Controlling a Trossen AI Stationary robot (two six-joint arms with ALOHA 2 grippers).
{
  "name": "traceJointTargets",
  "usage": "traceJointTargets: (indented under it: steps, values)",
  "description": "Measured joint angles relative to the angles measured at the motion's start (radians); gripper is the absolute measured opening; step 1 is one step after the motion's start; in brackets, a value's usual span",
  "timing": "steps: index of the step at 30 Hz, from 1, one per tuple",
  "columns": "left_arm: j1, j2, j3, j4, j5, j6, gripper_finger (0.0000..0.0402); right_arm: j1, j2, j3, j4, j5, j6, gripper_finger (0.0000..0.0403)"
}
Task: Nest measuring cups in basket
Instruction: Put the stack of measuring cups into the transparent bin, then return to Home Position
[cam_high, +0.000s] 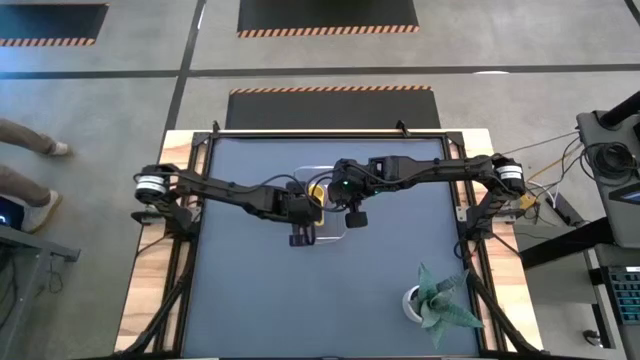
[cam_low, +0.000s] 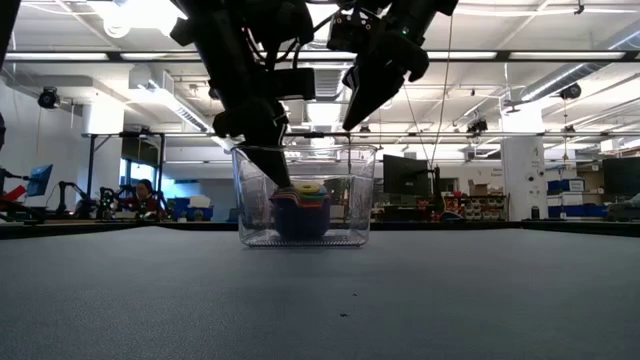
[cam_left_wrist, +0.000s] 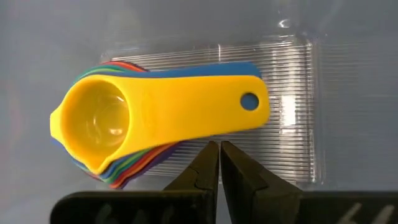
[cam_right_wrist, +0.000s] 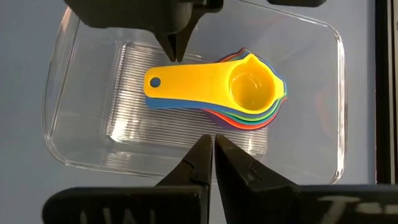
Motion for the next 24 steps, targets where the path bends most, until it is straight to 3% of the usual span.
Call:
traceJointTargets:
  steps: [20,24]
  values:
    - [0.000,0.015,-0.002,0.038,0.000,-0.007,0.0000,0.000,0.000,-0.051,0.016,0.000,0.029,0.0009]
    - [-0.003,0.003,0.010,-0.024,0.000,-0.008,0.0000,0.000,0.000,-0.058,0.019,0.000,0.023,0.0009]
